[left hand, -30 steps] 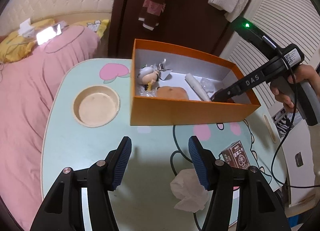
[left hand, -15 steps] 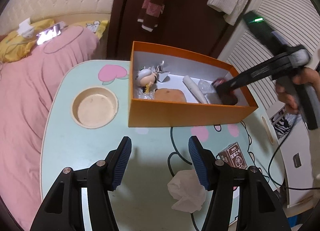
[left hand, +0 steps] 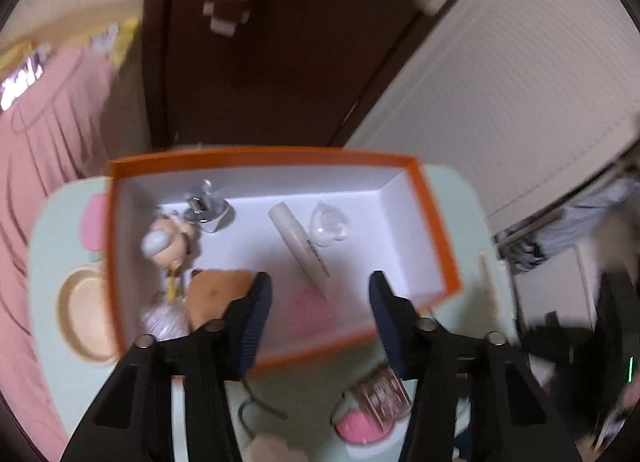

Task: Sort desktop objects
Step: 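Set the red-black patterned box down with right tool while left tool grasps the white tube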

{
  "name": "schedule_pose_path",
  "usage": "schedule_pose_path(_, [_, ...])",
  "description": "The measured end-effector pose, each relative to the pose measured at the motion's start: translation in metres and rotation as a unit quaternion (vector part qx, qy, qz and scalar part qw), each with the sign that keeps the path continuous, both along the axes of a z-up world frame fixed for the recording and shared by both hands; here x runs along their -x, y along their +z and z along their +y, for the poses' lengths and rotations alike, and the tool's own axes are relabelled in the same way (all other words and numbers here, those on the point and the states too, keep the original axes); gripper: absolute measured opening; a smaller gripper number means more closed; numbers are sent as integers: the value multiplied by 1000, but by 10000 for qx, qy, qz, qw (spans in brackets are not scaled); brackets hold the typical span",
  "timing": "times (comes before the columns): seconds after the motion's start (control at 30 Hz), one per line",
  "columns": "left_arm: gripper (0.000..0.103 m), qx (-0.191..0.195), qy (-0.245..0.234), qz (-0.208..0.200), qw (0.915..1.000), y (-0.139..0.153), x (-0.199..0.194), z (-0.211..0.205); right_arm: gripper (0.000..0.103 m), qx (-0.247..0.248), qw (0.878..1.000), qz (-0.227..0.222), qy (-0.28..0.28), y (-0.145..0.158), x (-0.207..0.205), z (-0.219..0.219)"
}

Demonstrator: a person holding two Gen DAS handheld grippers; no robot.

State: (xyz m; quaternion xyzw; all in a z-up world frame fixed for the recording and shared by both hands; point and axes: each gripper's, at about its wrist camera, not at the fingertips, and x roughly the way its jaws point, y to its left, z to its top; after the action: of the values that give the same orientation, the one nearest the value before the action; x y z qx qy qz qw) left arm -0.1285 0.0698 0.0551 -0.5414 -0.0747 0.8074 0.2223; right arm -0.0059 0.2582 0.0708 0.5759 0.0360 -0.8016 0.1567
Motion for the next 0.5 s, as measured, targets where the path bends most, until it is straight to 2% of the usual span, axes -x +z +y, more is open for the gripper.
schedule_pose_path(0.07, [32,412,191,-191,9988,-21,15,11,41,111,9998,-44,-131,-12,-6,5])
schedule_pose_path(0.1, [31,543,276,-235,9979,-27,20,15,41,167,9996,-65,-197,-19,-9,7])
schedule_pose_path(0.3, [32,344,557,-221,9976,-29,22,25,41,456,9984,-106,-304,-32,-18,14])
schedule_pose_path(0.37, [37,291,643,-204,9973,-29,22,29,41,494,9982,-111,-318,-35,-18,13])
schedule_pose_path(0.43, [44,296,694,-137,9971,-29,23,33,41,545,9979,-93,-351,-37,-16,14])
schedule_pose_path(0.5, [44,526,669,-73,9963,-34,26,39,41,622,9973,-110,-374,-39,-13,15])
